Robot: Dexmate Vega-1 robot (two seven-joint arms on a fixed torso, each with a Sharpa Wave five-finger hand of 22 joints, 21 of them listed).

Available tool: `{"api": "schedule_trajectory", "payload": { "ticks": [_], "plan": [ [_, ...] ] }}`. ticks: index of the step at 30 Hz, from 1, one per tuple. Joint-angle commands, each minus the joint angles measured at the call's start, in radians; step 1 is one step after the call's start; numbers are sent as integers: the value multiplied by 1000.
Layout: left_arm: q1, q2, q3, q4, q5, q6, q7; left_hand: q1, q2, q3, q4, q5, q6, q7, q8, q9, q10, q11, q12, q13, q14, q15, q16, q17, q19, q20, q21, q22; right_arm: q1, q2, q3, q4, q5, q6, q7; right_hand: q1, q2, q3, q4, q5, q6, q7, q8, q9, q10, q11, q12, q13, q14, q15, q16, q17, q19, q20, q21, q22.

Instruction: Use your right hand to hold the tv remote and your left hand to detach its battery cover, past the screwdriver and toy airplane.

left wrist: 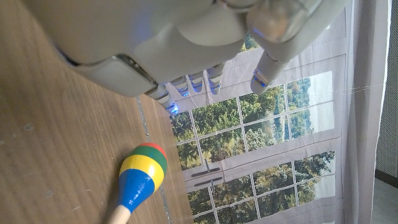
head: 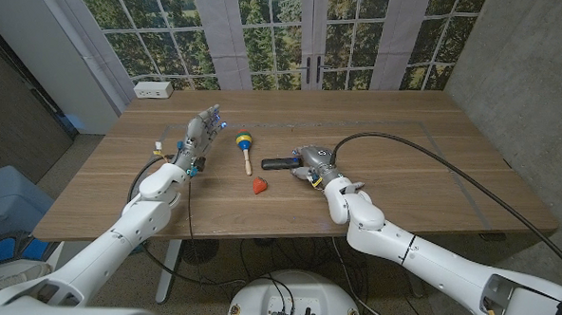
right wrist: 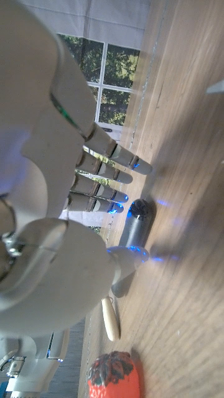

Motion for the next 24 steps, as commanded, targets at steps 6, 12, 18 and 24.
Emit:
{"api": "schedule_trajectory", "payload": {
  "ticks": [6,12,18,24],
  "plan": [
    [18,6,-10,-14,-5,-5,11,0,37,1,-6,0,-2,-6,-2,3,1,-1,-1,3,6,-13,1,3,5,-2,-5,3,71,35,-84,54,-113,-119,94,-36,54,-6,29,14,28,-19,16,6,25,-21,7,10,-23,-93,-4,9,-19,-17,-14,4],
    [16,2,-9,-13,-2,-9,13,0,38,1,-7,0,-1,-7,-2,3,0,-1,-2,3,6,-12,1,4,7,-2,-7,3,88,28,-99,52,-128,-129,149,-1,53,-2,-4,18,34,-19,19,6,42,-29,14,15,-16,-95,-4,4,-17,-17,-17,4],
    [14,1,-8,-15,2,-9,18,0,38,1,-8,0,-2,-7,-2,3,0,-2,-2,3,5,-12,0,4,8,-1,-10,4,94,19,-102,42,-123,-115,188,11,61,-5,-16,18,49,-16,24,6,87,-31,34,23,10,-110,10,7,-15,-16,-20,4],
    [11,3,-5,-19,6,-2,23,-1,38,1,-9,-1,-2,-7,-2,3,0,0,-2,3,6,-12,0,4,9,-1,-13,4,104,13,-103,40,-110,-91,228,23,72,-24,-32,16,139,-33,56,6,218,-80,102,68,113,-162,69,32,0,-15,-24,4]
  ]
}}
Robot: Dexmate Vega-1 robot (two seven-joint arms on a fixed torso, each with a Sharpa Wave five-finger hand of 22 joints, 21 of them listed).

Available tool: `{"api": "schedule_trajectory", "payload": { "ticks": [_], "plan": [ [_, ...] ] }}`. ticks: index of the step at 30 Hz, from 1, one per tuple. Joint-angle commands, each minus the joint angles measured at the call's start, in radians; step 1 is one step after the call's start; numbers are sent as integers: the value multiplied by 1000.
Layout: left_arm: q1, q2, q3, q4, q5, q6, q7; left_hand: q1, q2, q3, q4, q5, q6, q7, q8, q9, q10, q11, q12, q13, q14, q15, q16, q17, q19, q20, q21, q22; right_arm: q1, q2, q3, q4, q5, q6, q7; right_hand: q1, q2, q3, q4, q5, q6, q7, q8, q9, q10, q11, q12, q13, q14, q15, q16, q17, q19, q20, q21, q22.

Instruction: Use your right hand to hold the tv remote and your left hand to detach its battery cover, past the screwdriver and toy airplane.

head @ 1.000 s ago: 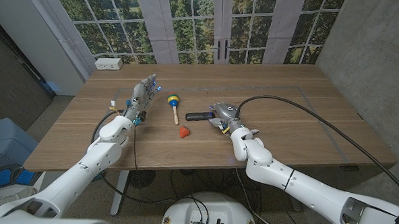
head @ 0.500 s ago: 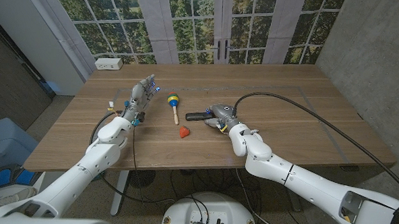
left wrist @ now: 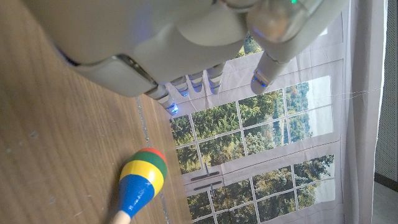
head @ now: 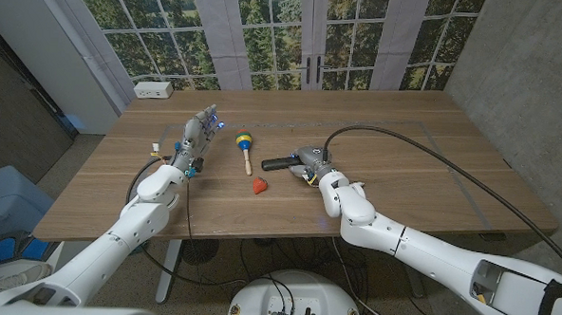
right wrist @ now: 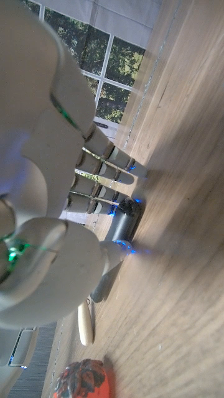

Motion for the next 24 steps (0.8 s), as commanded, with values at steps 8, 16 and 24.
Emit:
{"api": "schedule_trajectory", "payload": {
  "ticks": [8,16,24],
  "plan": [
    [-2,1,2,-10,9,5,11,-1,39,4,-7,-1,-2,-8,-2,3,0,-1,-3,3,4,-15,0,4,10,-1,-5,4,39,-10,-11,19,25,49,112,76,29,-11,-25,3,302,-17,111,10,317,-32,216,153,253,-177,120,80,41,9,-13,4],
    [2,6,-1,-15,8,4,9,-1,39,4,-8,-1,-3,-8,-3,3,0,-1,-3,3,4,-14,0,4,12,0,-7,4,26,-7,2,49,41,90,46,220,45,21,-41,-11,474,-5,196,28,455,-48,359,284,459,-190,224,190,112,-25,13,9],
    [0,10,-2,-16,9,5,6,-1,39,4,-9,-1,-3,-8,-2,3,1,-2,-2,3,4,-14,0,4,14,1,-10,4,-15,-14,47,61,86,147,-84,278,38,35,-36,-11,498,16,220,42,471,-46,399,342,502,-192,226,234,146,-51,38,14]
  ]
}}
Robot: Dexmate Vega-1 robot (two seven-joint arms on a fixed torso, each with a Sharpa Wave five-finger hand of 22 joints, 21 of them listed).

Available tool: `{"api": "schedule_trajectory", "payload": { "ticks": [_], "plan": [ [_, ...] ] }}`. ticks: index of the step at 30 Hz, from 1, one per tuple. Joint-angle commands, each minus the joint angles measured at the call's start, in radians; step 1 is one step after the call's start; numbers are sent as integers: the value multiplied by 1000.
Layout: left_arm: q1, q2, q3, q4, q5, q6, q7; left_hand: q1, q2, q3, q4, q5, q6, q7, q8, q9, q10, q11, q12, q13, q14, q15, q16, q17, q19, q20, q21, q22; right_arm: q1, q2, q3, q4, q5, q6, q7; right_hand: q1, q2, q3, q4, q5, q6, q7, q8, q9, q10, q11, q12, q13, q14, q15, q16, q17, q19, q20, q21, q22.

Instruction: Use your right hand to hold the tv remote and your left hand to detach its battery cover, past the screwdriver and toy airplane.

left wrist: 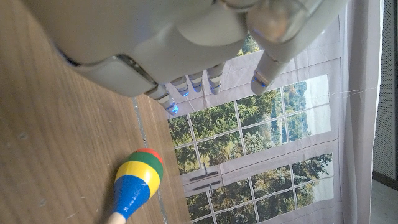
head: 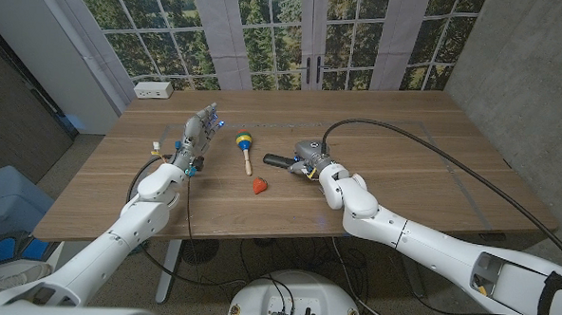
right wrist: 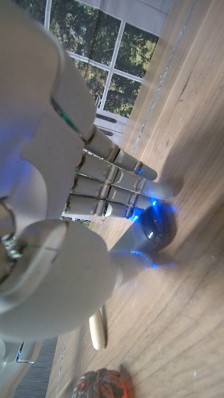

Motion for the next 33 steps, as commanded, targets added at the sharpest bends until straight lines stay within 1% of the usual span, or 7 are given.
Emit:
{"api": "schedule_trajectory", "payload": {
  "ticks": [1,6,9,11,14,27,33],
  "plan": [
    [0,7,-2,-4,2,3,-4,-1,39,1,-6,-1,-3,-8,-2,3,2,-2,-2,3,5,-14,0,4,7,-6,-7,4,-44,-6,50,26,54,72,-147,155,119,23,-13,6,157,-124,17,20,202,-183,17,335,16,-151,-4,15,17,-16,11,4],
    [-6,9,0,-1,4,6,-8,-1,39,1,-7,-2,-4,-9,-3,3,5,-1,-1,3,7,-14,1,4,10,-5,-8,4,-72,-12,87,19,89,106,-228,159,116,25,-8,10,156,-122,25,31,200,-179,22,347,18,-149,-16,21,20,-15,17,5],
    [-8,11,3,-1,7,11,-8,0,37,0,-9,-2,-4,-10,-3,3,6,-3,-1,3,10,-15,1,3,11,-6,-9,4,-91,-13,115,22,122,141,-290,160,116,28,-5,13,162,-110,33,38,214,-171,27,346,21,-148,-27,23,22,-12,21,5],
    [-9,11,4,-2,7,13,-7,1,33,-1,-14,-3,-6,-11,-3,3,9,-3,0,3,14,-13,2,2,13,-5,-11,4,-109,-12,132,29,135,169,-355,160,114,29,-5,14,168,-100,39,42,219,-168,28,343,25,-147,-31,25,22,-10,23,5],
    [-13,11,8,-2,11,18,-5,6,21,-5,-27,-6,-7,-11,-3,2,12,-4,1,3,21,-13,3,1,19,-3,-13,3,-127,-7,142,43,132,196,-440,159,111,29,-4,14,167,-94,41,45,219,-164,32,351,31,-146,-34,28,21,-8,24,5],
    [-25,14,21,-11,28,38,7,26,2,-7,-67,-15,-13,-5,-3,2,13,-2,-1,3,36,-7,3,-1,37,1,-21,2,-152,14,169,118,129,288,-675,162,106,33,-1,19,161,-95,55,66,210,-172,45,380,32,-147,-61,38,17,-9,32,5],
    [-28,19,26,-18,35,48,10,34,-5,-6,-83,-18,-17,-2,-3,3,12,-4,-2,3,42,-4,3,-1,43,6,-24,2,-155,18,178,138,124,310,-739,161,107,35,1,22,159,-97,61,76,207,-173,46,383,34,-148,-73,43,22,-15,39,6]
  ]
}}
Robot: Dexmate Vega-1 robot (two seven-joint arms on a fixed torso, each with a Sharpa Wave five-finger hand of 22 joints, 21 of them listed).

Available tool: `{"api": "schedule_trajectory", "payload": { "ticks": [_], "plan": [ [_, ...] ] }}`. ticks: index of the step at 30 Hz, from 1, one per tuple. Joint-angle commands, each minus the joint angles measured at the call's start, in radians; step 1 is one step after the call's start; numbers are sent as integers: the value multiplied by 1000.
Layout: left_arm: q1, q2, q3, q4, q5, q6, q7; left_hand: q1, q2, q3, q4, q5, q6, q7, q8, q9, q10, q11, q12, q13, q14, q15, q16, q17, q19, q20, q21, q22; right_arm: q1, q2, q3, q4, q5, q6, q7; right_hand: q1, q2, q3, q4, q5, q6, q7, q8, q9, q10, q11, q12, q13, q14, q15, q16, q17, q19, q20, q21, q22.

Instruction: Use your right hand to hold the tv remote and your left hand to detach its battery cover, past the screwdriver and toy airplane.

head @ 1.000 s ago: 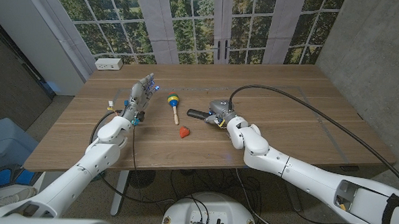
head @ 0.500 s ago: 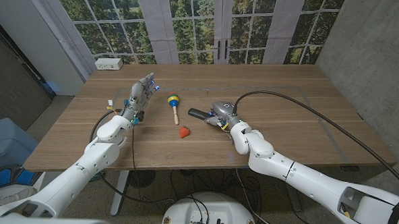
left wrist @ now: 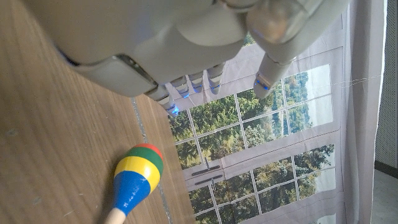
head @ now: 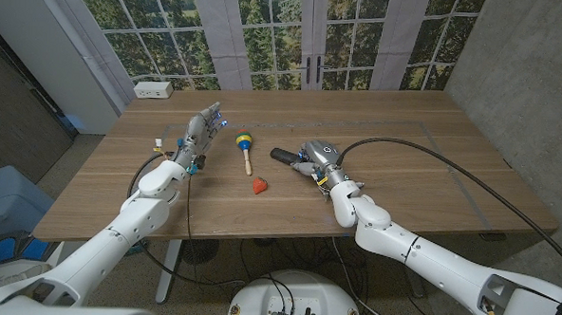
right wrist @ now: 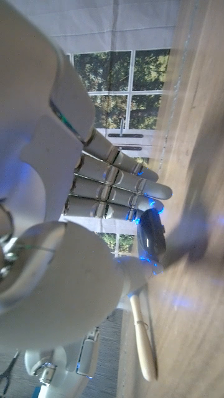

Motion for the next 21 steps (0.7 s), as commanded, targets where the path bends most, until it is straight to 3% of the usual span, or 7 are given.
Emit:
{"api": "schedule_trajectory", "payload": {
  "ticks": [1,10,13,15,17,18,21],
  "plan": [
    [-8,8,11,-11,14,20,9,13,-1,5,-13,-4,-8,-3,-3,3,1,-6,-2,3,9,-1,3,1,13,1,-3,2,-17,11,27,46,-3,67,-170,138,131,26,-10,10,98,-102,14,11,160,-166,1,1,5,-142,-8,6,9,-14,9,2],
    [-8,21,15,-24,14,41,5,27,-10,6,-42,-9,-14,0,-2,3,1,-7,-2,3,26,12,6,2,25,9,-8,3,-22,21,34,77,-11,104,-266,143,128,28,-10,15,96,-104,22,23,164,-171,3,3,17,-141,-21,16,13,-17,18,2],
    [-9,23,14,-25,-4,51,-14,37,-13,8,-57,-12,-16,9,-1,3,4,-8,-1,3,37,16,8,2,32,15,-10,3,-21,23,33,82,-16,105,-281,145,127,30,-11,17,97,-107,24,23,163,-172,4,6,18,-143,-27,20,13,-18,21,2],
    [-8,19,9,-21,-22,52,-27,59,-10,16,-86,-16,-14,21,3,4,20,-1,4,4,62,26,11,3,52,23,-12,4,-22,24,33,82,-22,104,-293,146,125,30,-11,18,98,-107,25,23,163,-172,4,6,19,-143,-29,21,13,-19,22,2],
    [-9,8,1,-11,-53,50,-48,87,18,31,-104,-18,12,34,12,5,40,5,9,4,96,29,16,3,76,37,-13,5,-20,25,30,86,-31,103,-307,147,125,31,-11,19,98,-108,24,21,161,-170,2,4,19,-143,-35,23,12,-19,24,2],
    [-10,6,-1,-7,-65,53,-60,116,53,47,-113,-16,36,48,17,6,78,17,18,5,126,33,17,3,100,44,-14,7,-21,25,29,83,-36,98,-307,148,124,31,-12,20,98,-108,24,20,162,-171,2,4,21,-144,-36,25,11,-20,25,2],
    [-11,16,-1,-15,-68,70,-63,157,89,67,-118,-13,67,66,20,7,126,29,27,6,176,36,22,4,134,56,-12,9,-19,27,25,83,-48,89,-315,150,120,31,-12,22,99,-110,23,16,164,-177,3,4,22,-144,-42,29,10,-19,27,3]
  ]
}}
